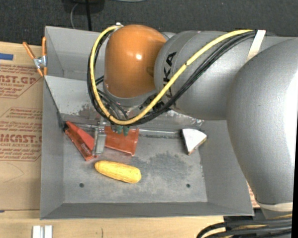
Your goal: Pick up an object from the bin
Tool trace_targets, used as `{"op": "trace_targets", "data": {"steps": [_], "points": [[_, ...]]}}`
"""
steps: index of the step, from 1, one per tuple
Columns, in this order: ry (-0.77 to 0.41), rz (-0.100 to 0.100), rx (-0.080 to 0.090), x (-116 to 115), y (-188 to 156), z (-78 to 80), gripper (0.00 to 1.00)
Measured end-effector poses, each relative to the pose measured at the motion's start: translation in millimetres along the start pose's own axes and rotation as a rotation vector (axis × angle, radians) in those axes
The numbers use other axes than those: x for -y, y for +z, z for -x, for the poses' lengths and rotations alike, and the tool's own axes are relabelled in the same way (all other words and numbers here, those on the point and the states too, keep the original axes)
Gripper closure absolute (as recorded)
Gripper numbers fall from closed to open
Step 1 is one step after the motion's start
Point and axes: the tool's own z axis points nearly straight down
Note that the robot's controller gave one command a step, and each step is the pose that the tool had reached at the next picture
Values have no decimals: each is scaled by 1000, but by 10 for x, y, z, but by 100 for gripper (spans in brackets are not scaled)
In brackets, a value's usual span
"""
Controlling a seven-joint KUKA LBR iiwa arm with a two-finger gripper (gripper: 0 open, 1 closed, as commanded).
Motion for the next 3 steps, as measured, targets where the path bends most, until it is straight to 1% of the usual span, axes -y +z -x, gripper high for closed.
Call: {"op": "trace_targets", "data": {"steps": [1,2,3], "points": [[2,1,8,9,-51,18,0],[-67,3,13,108,209,36,0],[-85,3,11,468,804,-102,0]]}}
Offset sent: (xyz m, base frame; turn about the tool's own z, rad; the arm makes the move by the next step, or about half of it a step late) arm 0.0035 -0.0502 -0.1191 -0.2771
